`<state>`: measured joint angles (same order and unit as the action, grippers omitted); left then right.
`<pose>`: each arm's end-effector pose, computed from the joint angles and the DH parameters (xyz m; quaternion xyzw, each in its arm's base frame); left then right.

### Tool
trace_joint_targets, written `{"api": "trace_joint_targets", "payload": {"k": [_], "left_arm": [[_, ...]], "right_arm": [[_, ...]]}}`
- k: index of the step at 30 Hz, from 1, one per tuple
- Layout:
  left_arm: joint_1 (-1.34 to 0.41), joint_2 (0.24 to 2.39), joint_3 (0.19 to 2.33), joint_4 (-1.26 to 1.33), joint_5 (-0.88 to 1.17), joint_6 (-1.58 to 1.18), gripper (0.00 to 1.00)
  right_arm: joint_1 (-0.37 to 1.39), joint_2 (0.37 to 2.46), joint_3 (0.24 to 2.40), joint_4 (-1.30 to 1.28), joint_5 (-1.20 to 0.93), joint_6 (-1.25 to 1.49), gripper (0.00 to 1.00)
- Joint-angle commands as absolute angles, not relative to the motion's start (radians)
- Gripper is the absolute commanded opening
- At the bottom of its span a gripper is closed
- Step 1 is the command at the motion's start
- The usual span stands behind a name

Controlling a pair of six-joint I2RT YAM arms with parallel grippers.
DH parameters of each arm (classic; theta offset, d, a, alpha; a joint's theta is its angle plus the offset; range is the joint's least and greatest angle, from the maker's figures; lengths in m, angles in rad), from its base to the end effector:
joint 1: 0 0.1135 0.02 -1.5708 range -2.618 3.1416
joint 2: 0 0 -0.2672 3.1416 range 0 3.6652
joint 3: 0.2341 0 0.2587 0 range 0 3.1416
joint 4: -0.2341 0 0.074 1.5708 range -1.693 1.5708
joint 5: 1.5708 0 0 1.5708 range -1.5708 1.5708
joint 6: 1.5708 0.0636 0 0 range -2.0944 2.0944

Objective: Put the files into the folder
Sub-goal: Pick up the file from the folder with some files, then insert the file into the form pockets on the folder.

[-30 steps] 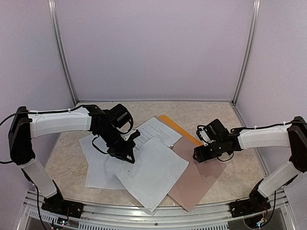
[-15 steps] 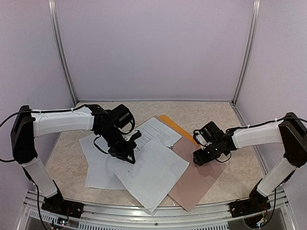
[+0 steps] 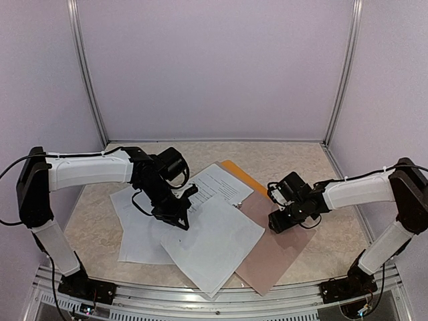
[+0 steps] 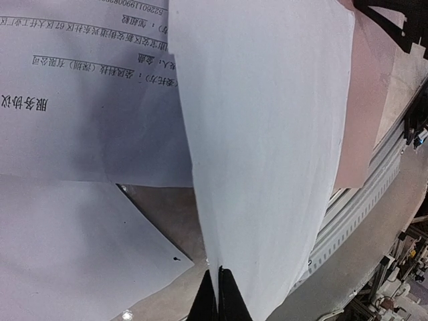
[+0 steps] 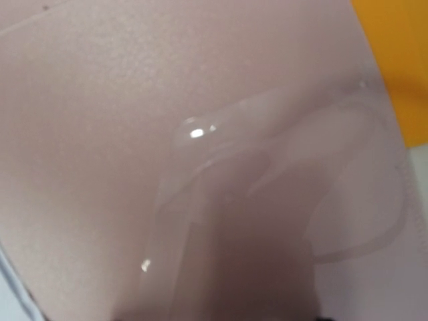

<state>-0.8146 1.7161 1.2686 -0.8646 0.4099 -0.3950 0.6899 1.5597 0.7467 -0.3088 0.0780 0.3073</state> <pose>0.2185 -0.2686 0.1952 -0.2279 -0.9441 0.2378 0.0109 0.2293 0.1828 0.1154 -0.1767 0.9580 0.0730 0.2135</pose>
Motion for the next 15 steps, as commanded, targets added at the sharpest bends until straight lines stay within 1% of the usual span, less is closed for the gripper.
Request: {"api": "trace_joint_targets", "payload": {"k": [1, 6, 12, 15], "left_arm": [[-0.822, 1.726, 1.297, -0.882, 0.399, -0.383, 0.0], [-0.828, 1.722, 1.301, -0.885, 0.396, -0.383, 0.0], [-0.836, 1.725, 1.305, -0.875, 0.403, -0.388, 0.0], [-0.84, 1.734, 1.31, -0.875, 0.403, -0.387, 0.0]], "right_arm": [[0.704, 1.594, 0.7, -0.387, 0.08, 0.33, 0.58], [0.705, 1.602, 0.698, -0.39, 0.084, 0.332, 0.44], [0.705, 1.599, 0.699, -0.388, 0.085, 0.333, 0.31], [0.704, 1.595, 0.699, -0.388, 0.087, 0.334, 0.21]]}}
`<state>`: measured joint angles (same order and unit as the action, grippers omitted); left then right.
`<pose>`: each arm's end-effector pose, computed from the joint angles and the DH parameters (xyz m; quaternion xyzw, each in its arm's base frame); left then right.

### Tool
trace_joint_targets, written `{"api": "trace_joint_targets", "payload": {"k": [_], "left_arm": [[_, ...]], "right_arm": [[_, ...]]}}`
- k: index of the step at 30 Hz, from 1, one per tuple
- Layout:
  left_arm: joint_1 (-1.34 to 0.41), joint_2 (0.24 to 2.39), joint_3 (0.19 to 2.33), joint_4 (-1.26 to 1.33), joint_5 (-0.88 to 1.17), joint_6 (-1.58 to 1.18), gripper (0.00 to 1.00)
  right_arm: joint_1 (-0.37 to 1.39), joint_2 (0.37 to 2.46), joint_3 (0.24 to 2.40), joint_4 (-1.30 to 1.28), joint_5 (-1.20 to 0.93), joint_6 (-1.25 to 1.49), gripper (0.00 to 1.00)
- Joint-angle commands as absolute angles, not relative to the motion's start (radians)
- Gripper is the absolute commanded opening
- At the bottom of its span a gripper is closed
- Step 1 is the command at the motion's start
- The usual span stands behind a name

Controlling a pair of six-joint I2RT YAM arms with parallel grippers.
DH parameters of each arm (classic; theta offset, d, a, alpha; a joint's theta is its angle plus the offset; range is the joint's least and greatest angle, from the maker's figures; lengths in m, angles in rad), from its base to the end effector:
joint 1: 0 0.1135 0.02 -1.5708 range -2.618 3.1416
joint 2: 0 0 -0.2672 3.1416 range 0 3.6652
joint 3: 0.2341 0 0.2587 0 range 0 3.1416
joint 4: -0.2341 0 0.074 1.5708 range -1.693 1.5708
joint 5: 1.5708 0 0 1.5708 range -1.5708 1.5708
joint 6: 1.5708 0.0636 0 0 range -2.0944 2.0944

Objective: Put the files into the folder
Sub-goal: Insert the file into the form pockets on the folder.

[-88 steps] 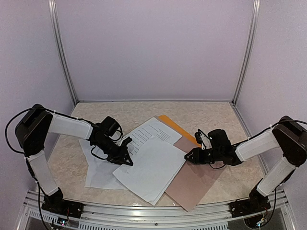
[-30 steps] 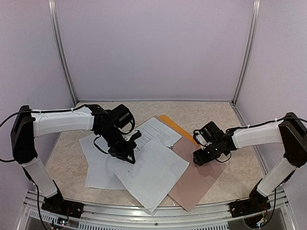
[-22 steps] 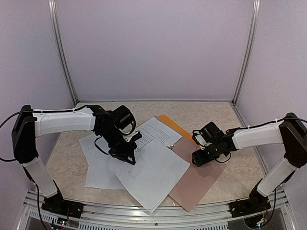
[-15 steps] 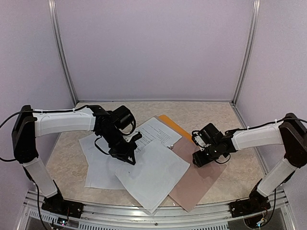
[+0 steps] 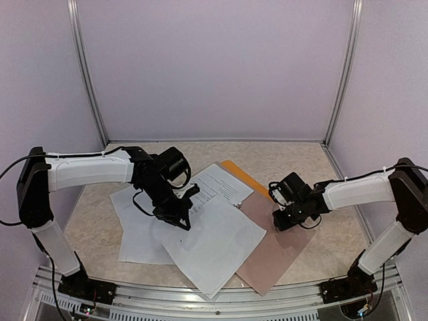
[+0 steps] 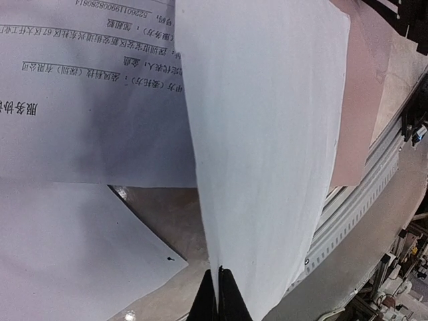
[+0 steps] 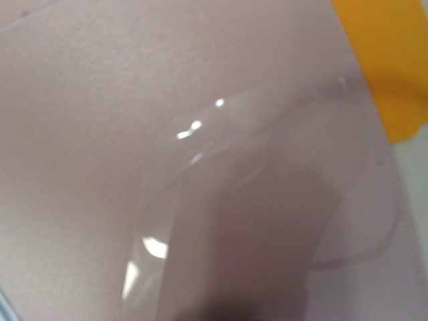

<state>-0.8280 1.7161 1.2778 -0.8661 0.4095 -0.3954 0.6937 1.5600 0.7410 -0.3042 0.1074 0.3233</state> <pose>0.2159 -0.2726 0.1978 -0.2347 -0.9420 0.2397 0.0093 0.2290 0.1816 0.1141 -0.1676 0.9592 0.0622 0.2191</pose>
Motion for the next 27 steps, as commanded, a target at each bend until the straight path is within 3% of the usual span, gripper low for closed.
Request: {"api": "trace_joint_targets", "payload": {"k": [1, 3, 5, 10, 16, 22, 27], "left_arm": [[-0.843, 1.736, 1.311, -0.874, 0.403, -0.388, 0.0], [-0.846, 1.739, 1.315, -0.874, 0.405, -0.389, 0.0], [-0.85, 1.743, 1.317, -0.874, 0.405, -0.39, 0.0], [-0.854, 1.747, 1.322, -0.874, 0.403, -0.39, 0.0], [-0.863, 1.743, 1.324, -0.876, 0.405, -0.39, 0.0], [-0.871, 1.736, 1.324, -0.874, 0.406, -0.389, 0.0], [-0.876, 1.734, 1.322, -0.879, 0.405, -0.385, 0.0]], "right_arm": [[0.705, 1.593, 0.699, -0.388, 0.088, 0.336, 0.19], [0.704, 1.584, 0.697, -0.388, 0.079, 0.336, 0.18], [0.705, 1.553, 0.685, -0.378, 0.039, 0.335, 0.24], [0.714, 1.411, 0.62, -0.372, -0.026, 0.368, 0.54], [0.796, 1.294, 0.603, -0.474, 0.004, 0.496, 0.77], [0.896, 1.334, 0.593, -0.578, 0.117, 0.635, 0.81], [0.93, 1.353, 0.56, -0.597, 0.134, 0.713, 0.76]]}}
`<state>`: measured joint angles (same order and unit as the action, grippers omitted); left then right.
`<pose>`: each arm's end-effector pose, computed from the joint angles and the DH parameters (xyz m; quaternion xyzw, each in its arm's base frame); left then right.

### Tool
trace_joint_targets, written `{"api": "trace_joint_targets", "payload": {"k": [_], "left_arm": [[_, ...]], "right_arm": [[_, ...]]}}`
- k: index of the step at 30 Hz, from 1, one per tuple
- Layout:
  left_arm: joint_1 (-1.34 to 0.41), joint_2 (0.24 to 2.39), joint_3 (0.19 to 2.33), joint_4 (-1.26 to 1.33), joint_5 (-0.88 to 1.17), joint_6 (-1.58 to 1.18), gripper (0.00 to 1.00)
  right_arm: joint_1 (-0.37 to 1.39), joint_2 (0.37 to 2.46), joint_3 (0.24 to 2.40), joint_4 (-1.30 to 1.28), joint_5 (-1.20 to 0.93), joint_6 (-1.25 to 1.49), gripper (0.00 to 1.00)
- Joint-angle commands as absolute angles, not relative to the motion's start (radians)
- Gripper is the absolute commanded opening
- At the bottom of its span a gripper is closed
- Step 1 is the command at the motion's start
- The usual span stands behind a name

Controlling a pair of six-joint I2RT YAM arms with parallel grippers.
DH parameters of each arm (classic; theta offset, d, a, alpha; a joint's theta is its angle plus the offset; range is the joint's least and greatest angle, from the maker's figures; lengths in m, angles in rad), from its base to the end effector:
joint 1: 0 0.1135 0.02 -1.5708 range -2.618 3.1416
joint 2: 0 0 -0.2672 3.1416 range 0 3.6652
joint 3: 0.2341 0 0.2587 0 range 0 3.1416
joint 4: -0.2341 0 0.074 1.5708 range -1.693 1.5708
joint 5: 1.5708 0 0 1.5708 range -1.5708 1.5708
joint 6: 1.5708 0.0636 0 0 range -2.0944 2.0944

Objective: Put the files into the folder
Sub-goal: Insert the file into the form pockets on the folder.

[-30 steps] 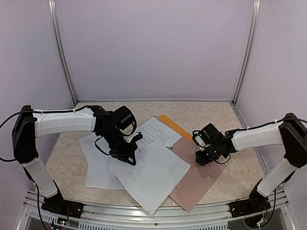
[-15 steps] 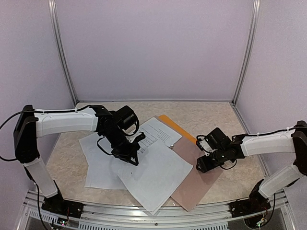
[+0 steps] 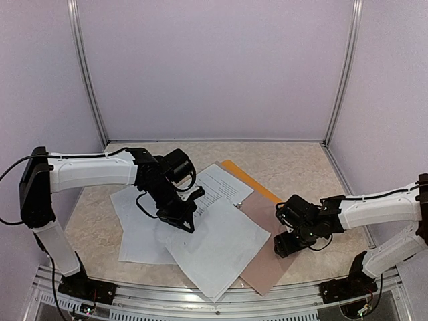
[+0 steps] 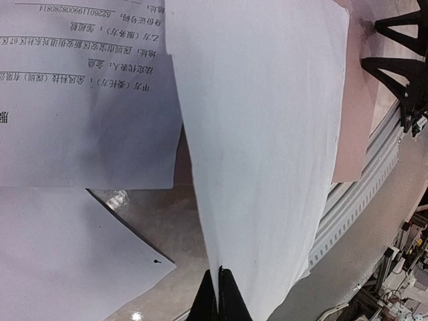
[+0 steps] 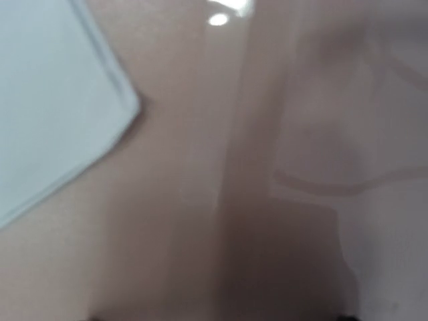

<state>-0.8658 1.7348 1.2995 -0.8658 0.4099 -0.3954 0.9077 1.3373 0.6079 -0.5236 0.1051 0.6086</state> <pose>0.2090 -0.2848 0.1979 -0.2527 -0.9371 0.2405 0.0126 0.1460 0.1761 0.1201 -0.1387 0.9763 0.0710 0.1504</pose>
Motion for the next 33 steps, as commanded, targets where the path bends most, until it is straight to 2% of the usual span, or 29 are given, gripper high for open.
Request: {"api": "trace_joint_targets", "payload": {"k": [1, 4, 11, 22, 24, 29, 33], "left_arm": [[-0.875, 1.731, 1.32, -0.878, 0.405, -0.386, 0.0], [-0.876, 1.724, 1.311, -0.873, 0.406, -0.386, 0.0], [-0.877, 1.72, 1.307, -0.871, 0.41, -0.385, 0.0], [-0.877, 1.722, 1.305, -0.861, 0.418, -0.383, 0.0], [-0.881, 1.726, 1.305, -0.859, 0.42, -0.386, 0.0], [-0.887, 1.729, 1.305, -0.86, 0.419, -0.388, 0.0], [-0.888, 1.727, 1.305, -0.859, 0.419, -0.39, 0.0]], "right_arm": [[0.932, 1.341, 0.546, -0.597, 0.131, 0.725, 0.75], [0.936, 1.303, 0.514, -0.604, 0.131, 0.75, 0.7], [0.957, 1.32, 0.505, -0.628, 0.14, 0.786, 0.52], [0.962, 1.276, 0.482, -0.641, 0.152, 0.809, 0.36], [0.964, 1.267, 0.48, -0.635, 0.142, 0.805, 0.38], [1.004, 1.191, 0.485, -0.601, 0.111, 0.805, 0.62], [1.011, 1.164, 0.479, -0.632, 0.111, 0.816, 0.65]]}}
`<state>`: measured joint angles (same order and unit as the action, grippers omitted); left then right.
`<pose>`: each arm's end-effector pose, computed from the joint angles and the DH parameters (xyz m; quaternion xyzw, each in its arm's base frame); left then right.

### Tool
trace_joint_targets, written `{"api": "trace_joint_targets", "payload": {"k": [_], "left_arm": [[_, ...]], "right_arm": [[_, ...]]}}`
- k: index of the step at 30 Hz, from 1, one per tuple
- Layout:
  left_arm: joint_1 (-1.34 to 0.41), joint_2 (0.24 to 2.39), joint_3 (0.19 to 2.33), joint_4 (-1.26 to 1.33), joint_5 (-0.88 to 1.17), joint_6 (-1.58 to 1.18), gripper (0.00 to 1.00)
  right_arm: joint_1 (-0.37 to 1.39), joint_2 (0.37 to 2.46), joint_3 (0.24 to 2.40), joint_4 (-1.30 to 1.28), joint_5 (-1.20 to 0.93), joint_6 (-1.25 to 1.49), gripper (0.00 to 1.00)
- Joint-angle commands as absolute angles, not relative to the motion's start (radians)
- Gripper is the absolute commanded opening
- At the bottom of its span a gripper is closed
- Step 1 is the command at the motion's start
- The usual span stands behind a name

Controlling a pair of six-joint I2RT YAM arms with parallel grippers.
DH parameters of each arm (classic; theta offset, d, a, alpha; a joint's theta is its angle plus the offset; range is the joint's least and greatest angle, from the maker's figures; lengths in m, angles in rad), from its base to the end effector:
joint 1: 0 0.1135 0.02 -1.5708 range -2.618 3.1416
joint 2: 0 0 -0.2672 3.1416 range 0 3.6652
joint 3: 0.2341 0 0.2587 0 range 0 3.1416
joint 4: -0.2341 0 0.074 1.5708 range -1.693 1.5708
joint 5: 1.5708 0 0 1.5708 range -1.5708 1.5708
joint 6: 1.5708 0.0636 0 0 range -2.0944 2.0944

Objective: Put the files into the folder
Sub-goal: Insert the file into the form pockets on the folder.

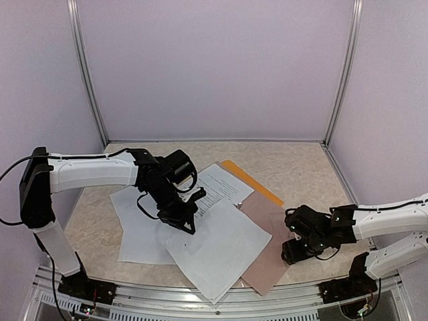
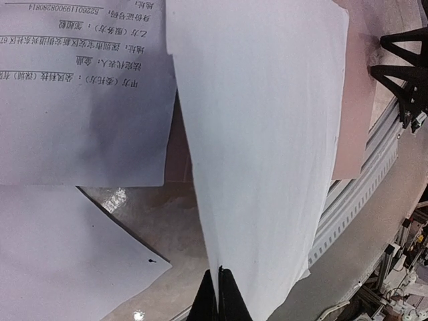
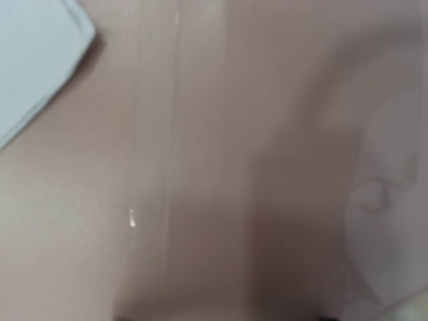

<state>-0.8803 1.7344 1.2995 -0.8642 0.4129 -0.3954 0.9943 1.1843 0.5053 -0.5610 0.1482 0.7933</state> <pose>0.2048 -0.2880 0.1981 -0.2598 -0.9347 0.2421 0.0144 0.1154 0.1603 0.1202 -0.0866 0.9799 0.0822 0.1598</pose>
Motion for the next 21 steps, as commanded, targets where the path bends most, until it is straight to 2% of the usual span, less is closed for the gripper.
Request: {"api": "trace_joint_targets", "payload": {"k": [1, 14, 21], "left_arm": [[-0.887, 1.727, 1.305, -0.86, 0.419, -0.39, 0.0], [-0.888, 1.723, 1.301, -0.865, 0.413, -0.39, 0.0], [-0.888, 1.726, 1.302, -0.863, 0.413, -0.388, 0.0]], "right_arm": [[1.012, 1.166, 0.477, -0.643, 0.113, 0.821, 0.66], [1.05, 1.309, 0.498, -0.645, 0.191, 0.839, 0.55], [1.049, 1.312, 0.499, -0.65, 0.189, 0.83, 0.41]]}}
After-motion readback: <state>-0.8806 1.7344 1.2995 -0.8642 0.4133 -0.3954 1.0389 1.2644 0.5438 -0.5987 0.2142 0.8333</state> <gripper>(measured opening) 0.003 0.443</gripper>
